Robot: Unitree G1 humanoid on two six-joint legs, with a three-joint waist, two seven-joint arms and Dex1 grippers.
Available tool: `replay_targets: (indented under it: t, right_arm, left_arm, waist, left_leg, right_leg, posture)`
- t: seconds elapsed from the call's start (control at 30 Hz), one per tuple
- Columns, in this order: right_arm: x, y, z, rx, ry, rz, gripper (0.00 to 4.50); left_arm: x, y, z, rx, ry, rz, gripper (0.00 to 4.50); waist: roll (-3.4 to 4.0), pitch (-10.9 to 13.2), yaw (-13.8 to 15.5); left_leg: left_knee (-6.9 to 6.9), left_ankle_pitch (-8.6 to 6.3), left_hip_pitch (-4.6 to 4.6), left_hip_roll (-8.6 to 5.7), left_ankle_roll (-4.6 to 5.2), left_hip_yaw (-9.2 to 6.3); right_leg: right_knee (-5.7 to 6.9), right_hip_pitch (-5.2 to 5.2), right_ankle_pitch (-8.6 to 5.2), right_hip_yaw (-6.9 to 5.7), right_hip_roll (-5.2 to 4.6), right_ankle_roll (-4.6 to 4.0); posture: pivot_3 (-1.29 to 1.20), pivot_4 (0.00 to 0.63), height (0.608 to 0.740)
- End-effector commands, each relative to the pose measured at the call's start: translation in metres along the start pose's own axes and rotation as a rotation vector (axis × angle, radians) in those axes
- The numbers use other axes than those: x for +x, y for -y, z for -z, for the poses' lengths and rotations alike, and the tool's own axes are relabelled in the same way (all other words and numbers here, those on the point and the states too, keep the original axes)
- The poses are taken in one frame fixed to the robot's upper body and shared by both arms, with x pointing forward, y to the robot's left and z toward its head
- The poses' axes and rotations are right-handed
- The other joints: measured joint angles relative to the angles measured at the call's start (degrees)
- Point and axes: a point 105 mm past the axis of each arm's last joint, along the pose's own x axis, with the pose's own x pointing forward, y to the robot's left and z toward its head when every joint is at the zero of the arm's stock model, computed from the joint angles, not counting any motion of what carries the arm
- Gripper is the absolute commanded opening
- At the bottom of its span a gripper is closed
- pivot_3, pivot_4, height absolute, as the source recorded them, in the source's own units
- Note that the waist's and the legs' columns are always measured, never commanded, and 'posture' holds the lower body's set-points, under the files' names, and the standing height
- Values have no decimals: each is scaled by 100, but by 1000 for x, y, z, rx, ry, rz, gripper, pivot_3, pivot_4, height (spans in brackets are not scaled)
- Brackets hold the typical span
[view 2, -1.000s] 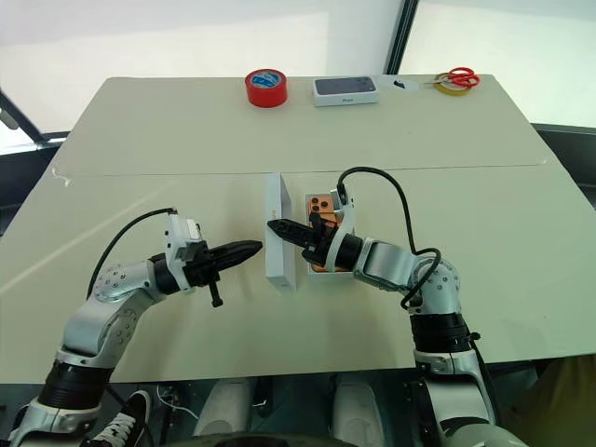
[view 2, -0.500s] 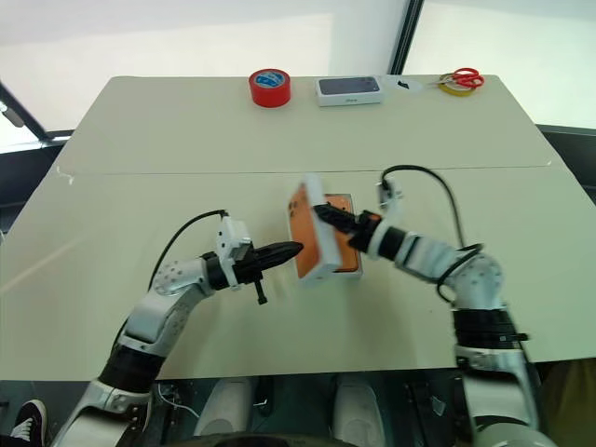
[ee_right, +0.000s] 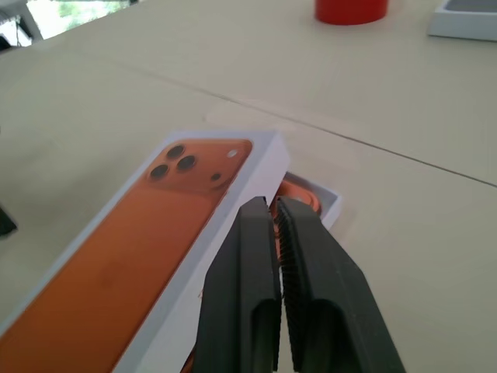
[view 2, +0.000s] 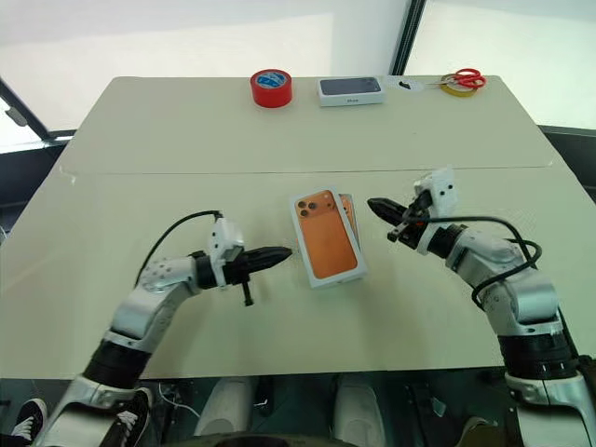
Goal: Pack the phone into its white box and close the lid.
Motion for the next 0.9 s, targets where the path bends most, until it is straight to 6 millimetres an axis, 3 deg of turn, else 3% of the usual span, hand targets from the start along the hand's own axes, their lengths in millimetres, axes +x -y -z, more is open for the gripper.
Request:
replay_targets:
  t: [0.03, 0.1, 0.27, 0.5, 0.7, 0.9]
  right_arm:
    - [0, -2, -3, -167, -12, -20, 46]
    - [0, -2, 6, -241, -47, -35, 46]
    - [-4, 3, 27, -313, -112, -50, 46]
    - [-6, 4, 30, -360, -141, -53, 46]
    - [-7, 14, 28, -412, -162, -13, 46]
    - [5, 10, 23, -420, -129, -6, 46]
  left_arm:
    - [2, 1, 18, 37, -107, 10, 0]
    - [13, 0, 23, 30, -123, -3, 0]
    - [40, -2, 3, -14, -10, -23, 0]
    - [62, -3, -12, 19, 25, -23, 0]
    - [67, -5, -17, 34, 41, -25, 0]
    - [66, -8, -16, 37, 36, -40, 0]
  waist:
    - [1, -1, 2]
    - [2, -1, 4]
    - [2, -2, 70]
    - [3, -2, 81]
    - [3, -2, 126]
    - [3, -2, 128]
  left_leg:
    - [0, 0, 1, -3, 0, 0]
    - [0, 0, 0, -7, 0, 2]
    - [8, 0, -1, -11, 1, 2]
    - [6, 2, 5, -9, -1, 3]
    - [8, 2, 4, -10, -1, 3]
    - [10, 2, 4, -10, -1, 3]
  right_leg:
    - [-5, 2, 0, 0, -3, 0]
    - [-10, 4, 0, 0, -8, 0]
    - [-10, 12, 1, -1, -12, 1]
    - [1, 10, 2, -1, -1, 3]
    - [-1, 11, 2, -1, -2, 3]
    - [-1, 12, 2, -1, -2, 3]
  posture:
    - [0, 150, 740]
    - [0, 150, 740]
    - [0, 150, 740]
    - [0, 150, 740]
    - [0, 150, 740]
    - [0, 150, 740]
